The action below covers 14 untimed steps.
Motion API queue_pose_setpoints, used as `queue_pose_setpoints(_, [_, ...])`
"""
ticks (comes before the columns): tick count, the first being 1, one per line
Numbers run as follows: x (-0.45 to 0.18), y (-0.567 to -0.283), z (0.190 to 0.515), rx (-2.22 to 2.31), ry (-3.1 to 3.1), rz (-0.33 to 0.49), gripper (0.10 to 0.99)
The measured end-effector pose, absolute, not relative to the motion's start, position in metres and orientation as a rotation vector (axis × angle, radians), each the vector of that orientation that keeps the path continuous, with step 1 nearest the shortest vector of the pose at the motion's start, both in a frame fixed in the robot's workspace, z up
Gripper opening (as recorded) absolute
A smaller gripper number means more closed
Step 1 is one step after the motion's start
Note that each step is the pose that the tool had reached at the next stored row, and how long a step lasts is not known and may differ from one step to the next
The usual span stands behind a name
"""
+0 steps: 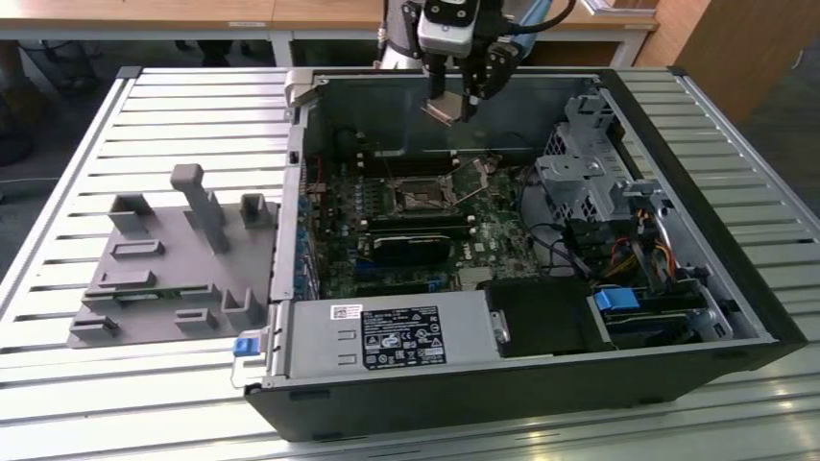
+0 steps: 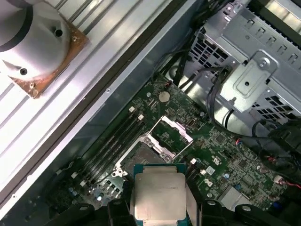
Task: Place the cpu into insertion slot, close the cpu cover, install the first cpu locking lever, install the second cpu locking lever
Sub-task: 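Place the cpu into insertion slot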
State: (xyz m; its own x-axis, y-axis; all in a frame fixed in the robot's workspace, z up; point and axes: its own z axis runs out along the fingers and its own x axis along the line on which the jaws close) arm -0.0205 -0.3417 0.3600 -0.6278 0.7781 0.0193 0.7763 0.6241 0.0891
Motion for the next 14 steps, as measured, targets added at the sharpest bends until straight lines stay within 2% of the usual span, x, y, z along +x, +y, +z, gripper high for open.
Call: queue_pose_setpoints(14, [-0.0205,-0.3417,0.3576,1.687,2.609,0.133,0.525])
